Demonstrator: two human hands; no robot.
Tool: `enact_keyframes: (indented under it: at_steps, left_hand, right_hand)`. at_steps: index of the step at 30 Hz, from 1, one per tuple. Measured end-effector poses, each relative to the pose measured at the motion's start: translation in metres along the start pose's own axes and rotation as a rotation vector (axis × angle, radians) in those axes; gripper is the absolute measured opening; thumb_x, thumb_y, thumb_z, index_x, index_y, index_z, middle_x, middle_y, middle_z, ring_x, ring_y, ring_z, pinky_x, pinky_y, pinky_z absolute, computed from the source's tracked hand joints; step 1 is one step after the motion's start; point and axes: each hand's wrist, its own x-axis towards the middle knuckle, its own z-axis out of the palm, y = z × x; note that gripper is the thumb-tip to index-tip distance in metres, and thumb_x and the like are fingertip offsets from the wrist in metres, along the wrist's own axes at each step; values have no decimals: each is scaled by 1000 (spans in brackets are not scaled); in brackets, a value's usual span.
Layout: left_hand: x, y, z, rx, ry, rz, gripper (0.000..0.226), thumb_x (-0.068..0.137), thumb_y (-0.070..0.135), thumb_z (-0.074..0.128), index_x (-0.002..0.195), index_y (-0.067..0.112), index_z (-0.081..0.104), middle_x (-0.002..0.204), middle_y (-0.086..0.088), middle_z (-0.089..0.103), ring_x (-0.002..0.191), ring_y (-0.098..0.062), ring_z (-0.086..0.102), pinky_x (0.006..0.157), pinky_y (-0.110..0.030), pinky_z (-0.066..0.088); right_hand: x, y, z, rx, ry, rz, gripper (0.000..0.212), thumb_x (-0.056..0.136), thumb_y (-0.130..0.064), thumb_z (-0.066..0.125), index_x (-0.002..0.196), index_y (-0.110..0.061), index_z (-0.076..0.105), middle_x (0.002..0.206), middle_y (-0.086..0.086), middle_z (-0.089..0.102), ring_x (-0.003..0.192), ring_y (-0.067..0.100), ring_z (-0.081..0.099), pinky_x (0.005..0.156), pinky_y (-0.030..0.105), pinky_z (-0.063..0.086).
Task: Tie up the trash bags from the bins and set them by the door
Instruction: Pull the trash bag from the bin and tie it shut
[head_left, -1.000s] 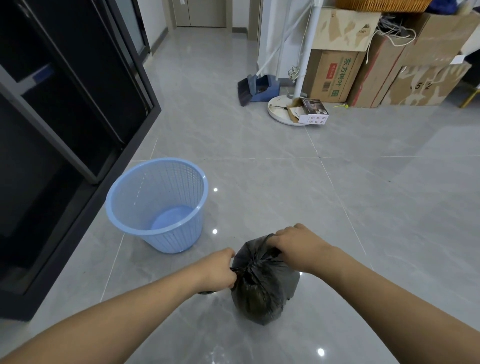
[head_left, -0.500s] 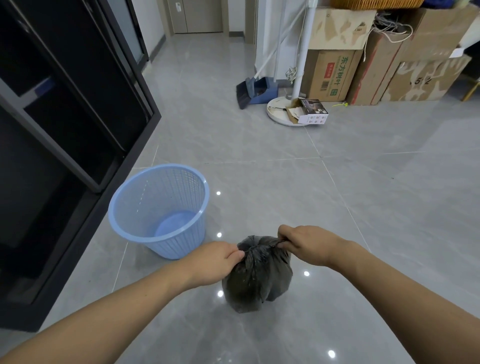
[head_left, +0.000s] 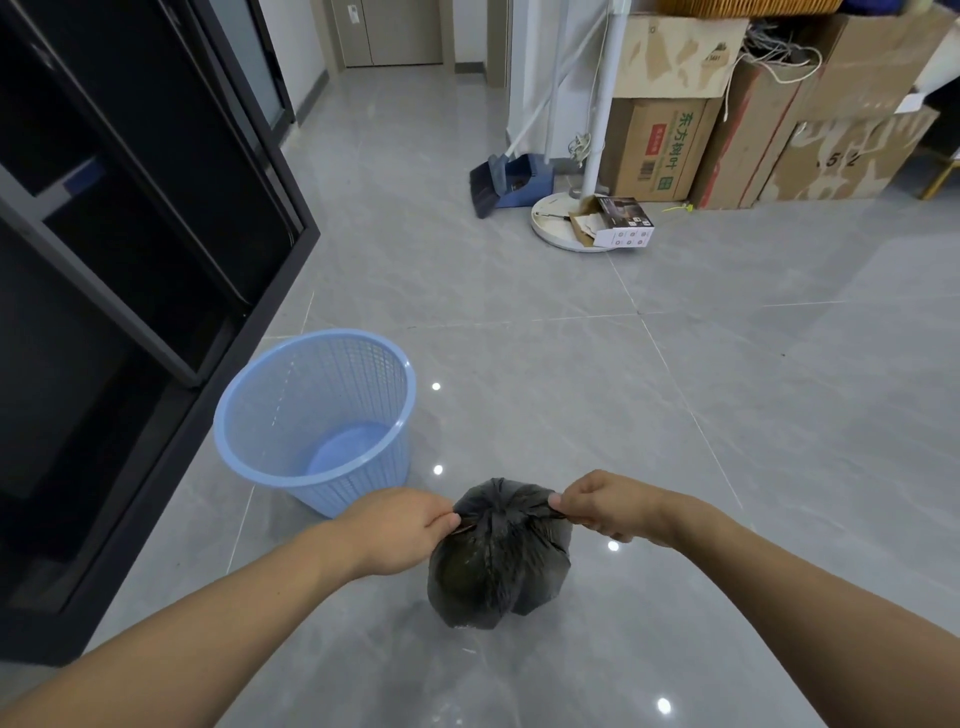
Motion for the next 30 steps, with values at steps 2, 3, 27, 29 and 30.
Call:
enact_keyframes:
  at_steps: [2, 3, 27, 29, 30]
  left_hand:
    - [-1, 2, 3, 65, -62, -9, 38, 100, 47, 30, 77, 24, 50, 71, 8, 51, 75, -17, 54, 68, -34, 41]
    - [-1, 4, 4, 93, -65, 0, 37, 101, 46, 30, 81, 23, 51, 72, 7, 52, 75, -17, 54, 67, -34, 41]
    - [-5, 13, -19, 165, 125, 152, 23, 100, 40, 34, 90, 24, 48, 77, -1, 60, 74, -27, 56, 61, -32, 35]
    - [-4, 10, -22, 131, 159, 125, 26, 100, 40, 33, 89, 21, 46, 65, 5, 48, 65, -22, 51, 59, -33, 36]
    - [-2, 8, -23, 121, 164, 101, 26, 100, 39, 33, 88, 20, 47, 64, 6, 46, 65, -22, 51, 59, -34, 38]
  right_hand:
    - [2, 0, 4, -3, 29, 32, 50, 88, -46, 53, 55, -23, 24, 56, -5, 22, 48, 14, 15, 48, 29, 12]
    - [4, -1, 6, 39, 56, 44, 48, 89, -45, 53, 56, -24, 26, 55, -5, 22, 47, 13, 16, 46, 27, 13]
    - [1, -33, 3, 1165, 281, 294, 35, 98, -9, 31, 64, -15, 38, 38, -7, 23, 27, 7, 15, 32, 15, 8]
    - [0, -34, 0, 1097, 315, 258, 33, 98, -12, 33, 67, -13, 43, 41, -7, 24, 29, 7, 16, 33, 16, 9]
    - [-1, -35, -1, 1042, 327, 246, 33, 99, -14, 34, 68, -13, 46, 43, -6, 25, 31, 8, 17, 34, 17, 9]
